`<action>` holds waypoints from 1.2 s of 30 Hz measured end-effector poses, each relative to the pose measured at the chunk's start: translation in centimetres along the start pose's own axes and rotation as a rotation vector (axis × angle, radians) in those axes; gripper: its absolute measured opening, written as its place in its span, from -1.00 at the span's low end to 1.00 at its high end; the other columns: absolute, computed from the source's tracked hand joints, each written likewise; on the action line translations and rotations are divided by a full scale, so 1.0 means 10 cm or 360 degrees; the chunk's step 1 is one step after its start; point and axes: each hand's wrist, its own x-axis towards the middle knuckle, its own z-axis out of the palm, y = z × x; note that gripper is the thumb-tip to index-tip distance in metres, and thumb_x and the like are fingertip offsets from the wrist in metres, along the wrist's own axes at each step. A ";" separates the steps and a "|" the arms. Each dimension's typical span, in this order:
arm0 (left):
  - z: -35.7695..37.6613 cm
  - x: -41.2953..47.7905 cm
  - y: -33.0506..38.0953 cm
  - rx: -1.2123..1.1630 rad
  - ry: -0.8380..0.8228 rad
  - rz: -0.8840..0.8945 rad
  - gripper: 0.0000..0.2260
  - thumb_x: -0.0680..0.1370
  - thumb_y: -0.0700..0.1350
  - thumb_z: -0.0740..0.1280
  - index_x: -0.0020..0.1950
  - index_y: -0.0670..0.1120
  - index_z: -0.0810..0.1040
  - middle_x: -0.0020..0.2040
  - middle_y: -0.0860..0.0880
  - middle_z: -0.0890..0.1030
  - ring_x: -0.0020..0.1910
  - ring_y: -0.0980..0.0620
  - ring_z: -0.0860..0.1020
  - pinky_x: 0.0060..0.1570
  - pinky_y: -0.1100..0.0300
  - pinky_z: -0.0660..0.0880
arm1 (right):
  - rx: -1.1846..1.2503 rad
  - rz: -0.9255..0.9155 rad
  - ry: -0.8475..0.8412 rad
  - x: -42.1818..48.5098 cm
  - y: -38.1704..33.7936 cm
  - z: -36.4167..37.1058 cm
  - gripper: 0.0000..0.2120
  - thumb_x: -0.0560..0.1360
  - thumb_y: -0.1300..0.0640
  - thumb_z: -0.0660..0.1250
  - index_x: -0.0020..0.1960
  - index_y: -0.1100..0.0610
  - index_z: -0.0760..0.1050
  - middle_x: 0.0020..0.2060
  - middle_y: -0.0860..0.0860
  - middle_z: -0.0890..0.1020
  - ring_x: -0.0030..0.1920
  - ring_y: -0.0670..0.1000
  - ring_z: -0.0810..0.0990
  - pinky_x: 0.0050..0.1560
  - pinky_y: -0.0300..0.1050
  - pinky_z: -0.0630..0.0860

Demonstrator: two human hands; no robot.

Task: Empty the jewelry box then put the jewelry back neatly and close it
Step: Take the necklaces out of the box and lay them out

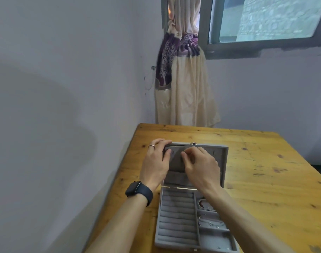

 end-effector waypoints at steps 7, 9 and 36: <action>-0.05 -0.02 0.10 0.0089 -0.0004 0.0012 -0.73 0.62 -0.09 0.29 0.31 0.07 0.48 0.31 0.10 0.44 0.17 0.17 0.48 -0.01 0.49 0.40 | 0.0402 -0.0055 0.0162 0.16 0.10 -0.32 -0.93 0.56 -0.02 0.37 -0.09 -0.06 0.54 -0.11 -0.15 0.55 -0.17 -0.10 0.56 -0.13 -0.15 0.48; -0.05 -0.03 0.14 0.0197 0.0048 0.0117 -0.74 0.58 -0.09 0.34 0.25 0.05 0.46 0.30 0.08 0.46 0.24 0.09 0.47 0.08 0.23 0.53 | 0.0389 -0.0090 0.0112 0.17 0.19 -0.44 -0.93 0.55 0.01 0.38 -0.10 -0.06 0.52 -0.02 -0.14 0.52 -0.01 -0.07 0.52 0.01 -0.14 0.45; 0.40 0.05 0.52 0.0748 0.0039 0.0187 -0.89 0.52 -0.01 0.41 -0.08 -0.03 0.67 0.23 0.00 0.61 0.26 -0.03 0.51 0.30 -0.03 0.37 | 0.0180 -0.0194 -0.0322 0.19 0.82 -0.60 -0.93 0.58 0.02 0.28 -0.08 -0.05 0.45 0.35 -0.16 0.48 0.45 -0.11 0.26 0.39 0.12 0.35</action>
